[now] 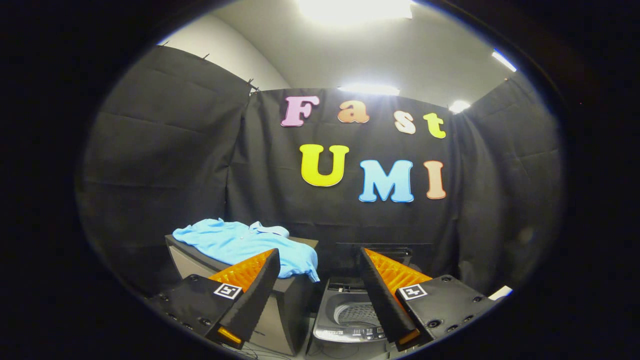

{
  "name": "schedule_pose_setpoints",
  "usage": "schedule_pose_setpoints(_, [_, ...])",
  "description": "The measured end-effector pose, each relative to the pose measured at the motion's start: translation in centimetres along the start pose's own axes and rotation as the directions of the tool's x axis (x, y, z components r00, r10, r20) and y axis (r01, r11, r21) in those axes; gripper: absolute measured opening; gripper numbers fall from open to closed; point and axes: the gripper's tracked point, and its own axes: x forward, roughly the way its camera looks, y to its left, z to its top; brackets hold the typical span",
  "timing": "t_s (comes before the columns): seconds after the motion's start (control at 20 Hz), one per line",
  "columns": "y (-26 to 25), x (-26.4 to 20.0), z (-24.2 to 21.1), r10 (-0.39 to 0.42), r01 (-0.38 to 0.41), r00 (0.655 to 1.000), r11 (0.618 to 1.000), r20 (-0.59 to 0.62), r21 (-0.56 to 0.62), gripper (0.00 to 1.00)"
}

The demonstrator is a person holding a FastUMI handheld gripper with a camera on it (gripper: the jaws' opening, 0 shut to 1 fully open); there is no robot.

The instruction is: Put the clothes into the washing machine and then close the washing machine lid.

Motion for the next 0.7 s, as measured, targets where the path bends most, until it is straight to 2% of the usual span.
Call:
schedule_pose_setpoints(0.4, [4.2, 5.7, 1.5, 0.105, -0.104, 0.994, 0.994, -0.016, 0.021, 0.98])
schedule_pose_setpoints(0.7, [8.2, 9.6, 1.7, 0.205, -0.204, 0.977, 0.979, -0.053, 0.02, 0.98])
